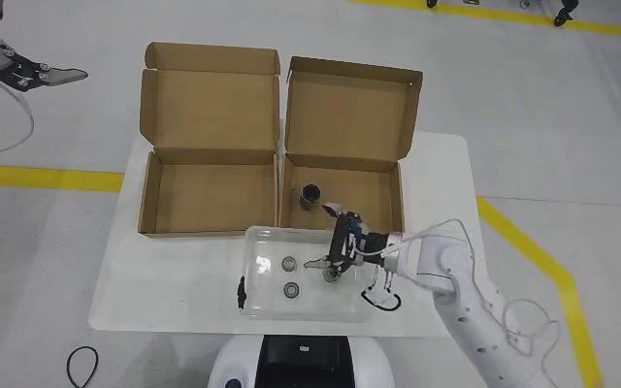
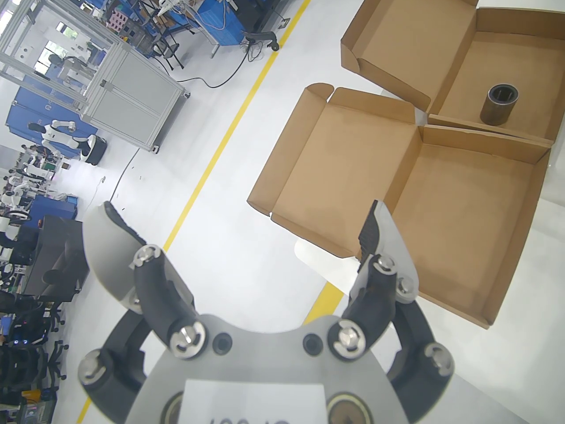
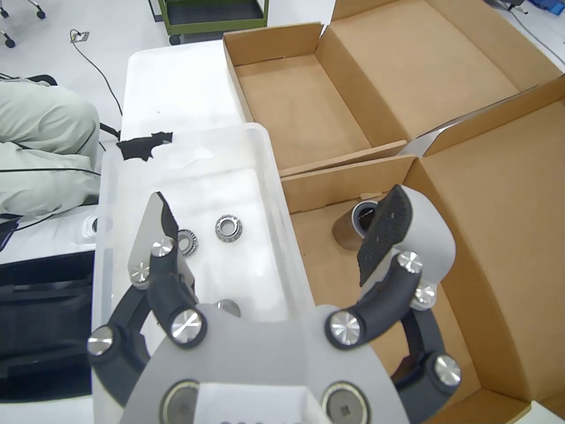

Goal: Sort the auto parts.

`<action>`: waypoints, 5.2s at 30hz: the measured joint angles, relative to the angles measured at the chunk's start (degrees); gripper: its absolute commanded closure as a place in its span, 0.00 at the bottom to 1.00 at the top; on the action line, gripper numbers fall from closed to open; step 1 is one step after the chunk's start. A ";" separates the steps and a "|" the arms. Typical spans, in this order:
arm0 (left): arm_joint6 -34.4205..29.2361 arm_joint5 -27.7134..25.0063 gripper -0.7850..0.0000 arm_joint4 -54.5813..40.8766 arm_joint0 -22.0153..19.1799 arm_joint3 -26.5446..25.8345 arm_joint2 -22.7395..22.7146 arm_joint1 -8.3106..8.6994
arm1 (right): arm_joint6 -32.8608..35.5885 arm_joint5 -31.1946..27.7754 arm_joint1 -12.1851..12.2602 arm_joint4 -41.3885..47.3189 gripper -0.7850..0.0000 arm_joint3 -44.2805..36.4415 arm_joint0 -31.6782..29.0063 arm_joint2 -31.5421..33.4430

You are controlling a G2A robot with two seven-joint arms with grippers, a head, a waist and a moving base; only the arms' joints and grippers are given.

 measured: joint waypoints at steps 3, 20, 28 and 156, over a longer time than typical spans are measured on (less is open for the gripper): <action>0.00 0.00 0.00 0.00 0.00 0.00 0.00 0.00 | 1.08 -0.89 0.77 -0.83 0.00 -2.54 -3.08 1.88; 0.00 0.00 0.00 0.00 0.00 0.00 0.00 0.00 | -1.09 -1.00 2.24 -2.74 0.00 -7.35 -9.30 6.68; 0.00 0.00 0.00 0.00 0.00 0.00 0.00 0.00 | -1.09 -1.00 2.24 -2.74 0.00 -7.35 -9.30 6.68; 0.00 0.00 0.00 0.00 0.00 0.00 0.00 0.00 | -18.02 2.32 2.53 6.05 1.00 -1.45 10.82 -3.62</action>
